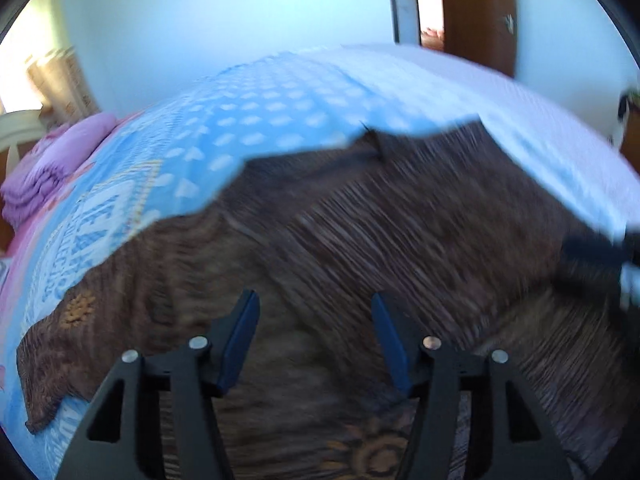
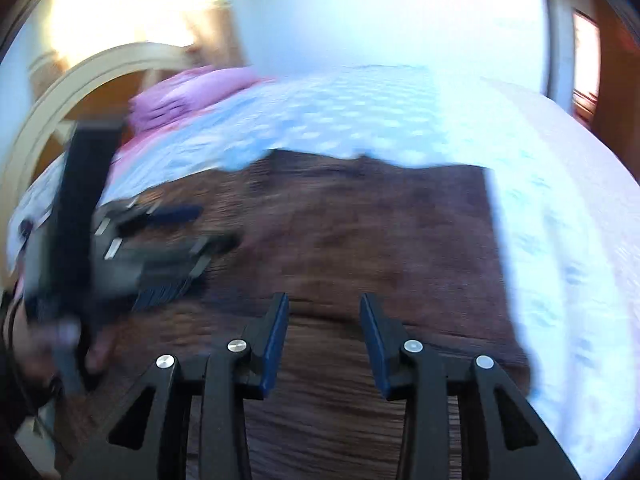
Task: Fold small clothes
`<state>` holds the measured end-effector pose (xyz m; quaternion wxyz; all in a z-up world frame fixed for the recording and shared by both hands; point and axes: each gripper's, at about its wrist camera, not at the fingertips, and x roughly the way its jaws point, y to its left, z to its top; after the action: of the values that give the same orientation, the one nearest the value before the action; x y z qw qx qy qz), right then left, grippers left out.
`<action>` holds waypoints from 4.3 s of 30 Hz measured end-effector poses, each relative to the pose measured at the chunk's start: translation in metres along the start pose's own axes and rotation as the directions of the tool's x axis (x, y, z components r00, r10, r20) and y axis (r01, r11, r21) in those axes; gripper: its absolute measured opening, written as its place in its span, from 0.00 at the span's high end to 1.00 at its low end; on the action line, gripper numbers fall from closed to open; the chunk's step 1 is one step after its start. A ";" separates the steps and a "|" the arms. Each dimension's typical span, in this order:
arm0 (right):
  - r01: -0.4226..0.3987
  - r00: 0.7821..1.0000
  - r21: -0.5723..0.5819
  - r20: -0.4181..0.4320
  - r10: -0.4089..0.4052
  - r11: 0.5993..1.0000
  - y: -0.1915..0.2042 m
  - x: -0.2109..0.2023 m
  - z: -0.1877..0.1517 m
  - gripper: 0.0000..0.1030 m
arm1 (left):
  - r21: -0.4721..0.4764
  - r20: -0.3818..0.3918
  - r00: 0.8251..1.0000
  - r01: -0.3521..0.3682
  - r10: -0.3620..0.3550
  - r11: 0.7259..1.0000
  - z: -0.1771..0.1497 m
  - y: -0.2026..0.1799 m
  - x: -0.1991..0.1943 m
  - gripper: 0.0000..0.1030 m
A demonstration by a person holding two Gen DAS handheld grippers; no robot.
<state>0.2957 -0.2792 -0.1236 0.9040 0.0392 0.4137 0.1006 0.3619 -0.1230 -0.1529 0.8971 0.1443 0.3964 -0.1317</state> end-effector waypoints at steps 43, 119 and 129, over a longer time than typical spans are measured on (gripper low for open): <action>0.191 0.982 -0.088 0.001 -0.191 0.978 0.006 0.033 0.004 0.59 | -0.652 -0.157 0.959 -0.280 0.236 0.705 -0.151 0.307 -0.075 0.25; -0.012 0.999 -0.294 -0.038 0.001 0.956 0.138 0.044 0.040 0.37 | -0.176 -0.120 0.883 -0.469 0.454 0.865 -0.058 0.139 -0.014 0.28; 0.260 0.965 -0.092 -0.020 -0.263 0.961 0.071 0.091 0.083 0.33 | -0.254 -0.121 0.907 -0.422 0.404 0.870 -0.064 0.156 -0.010 0.21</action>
<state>0.4059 -0.1896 -0.1256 0.9034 -0.0576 0.4249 -0.0010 0.3668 0.0456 -0.1620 0.9024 0.1044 0.3993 0.1238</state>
